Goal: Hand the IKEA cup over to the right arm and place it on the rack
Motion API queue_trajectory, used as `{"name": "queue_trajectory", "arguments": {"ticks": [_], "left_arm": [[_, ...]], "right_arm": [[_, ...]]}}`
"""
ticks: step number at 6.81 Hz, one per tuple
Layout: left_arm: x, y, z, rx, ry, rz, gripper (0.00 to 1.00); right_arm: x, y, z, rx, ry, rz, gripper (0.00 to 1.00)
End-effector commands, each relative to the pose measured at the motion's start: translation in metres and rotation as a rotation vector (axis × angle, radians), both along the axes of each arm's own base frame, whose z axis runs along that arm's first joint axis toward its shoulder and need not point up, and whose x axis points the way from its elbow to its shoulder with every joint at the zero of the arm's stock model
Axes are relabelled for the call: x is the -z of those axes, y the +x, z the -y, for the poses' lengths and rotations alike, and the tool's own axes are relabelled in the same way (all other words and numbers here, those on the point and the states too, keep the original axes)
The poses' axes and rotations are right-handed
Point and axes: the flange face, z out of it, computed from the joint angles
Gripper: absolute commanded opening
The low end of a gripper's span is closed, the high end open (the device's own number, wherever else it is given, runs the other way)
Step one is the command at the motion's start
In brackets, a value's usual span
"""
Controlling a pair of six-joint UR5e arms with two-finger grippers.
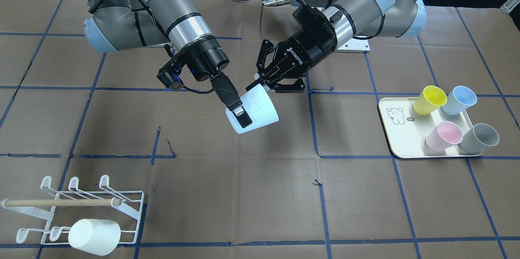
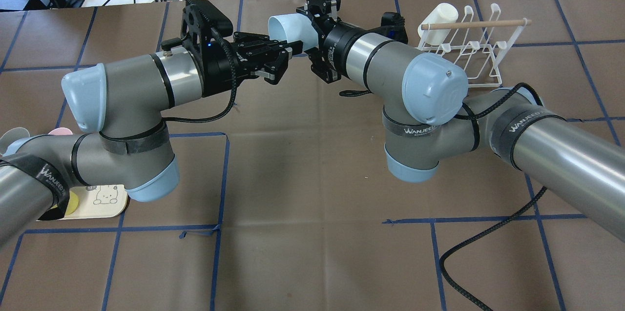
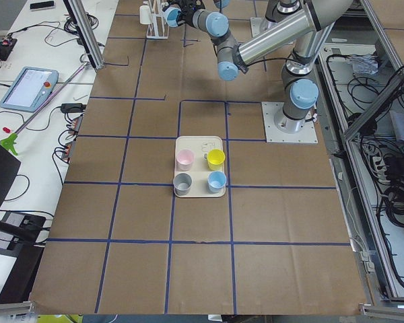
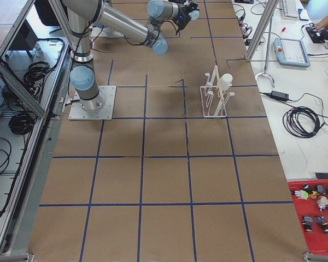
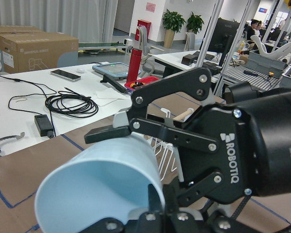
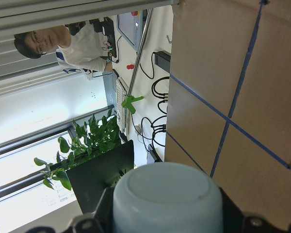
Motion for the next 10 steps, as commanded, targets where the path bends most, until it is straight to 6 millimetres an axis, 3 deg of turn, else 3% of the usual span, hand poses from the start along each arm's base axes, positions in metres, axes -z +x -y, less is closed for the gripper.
{"name": "queue_trajectory", "arguments": {"ticks": [1,2,3,5,6,7,9,10], "left_arm": [[0.000,0.003,0.002,-0.007,0.005,-0.007,0.77],[-0.001,0.005,0.003,-0.016,0.016,-0.015,0.94],[-0.001,0.007,0.004,-0.020,0.016,-0.016,0.99],[0.000,0.016,0.007,-0.043,0.019,-0.013,0.99],[-0.001,0.044,0.015,-0.096,0.012,-0.018,0.99],[-0.018,0.069,0.012,-0.136,-0.019,-0.028,0.99],[-0.022,0.092,0.019,-0.207,0.046,-0.017,0.99],[-0.020,0.103,0.030,-0.330,0.091,0.072,0.99]], "right_arm": [[0.000,0.000,0.000,0.000,0.000,0.000,0.41],[-0.001,0.000,0.000,-0.001,-0.003,-0.001,0.38],[-0.001,0.000,0.000,-0.006,-0.009,-0.006,0.33],[-0.006,-0.007,0.011,0.009,-0.031,-0.006,0.30],[-0.014,-0.019,0.021,0.039,-0.052,-0.018,0.21],[-0.016,-0.038,0.031,0.063,-0.084,-0.055,0.19],[-0.015,-0.086,0.053,0.066,-0.222,-0.309,0.14],[-0.012,-0.110,0.061,0.036,-0.289,-0.464,0.13]]}}
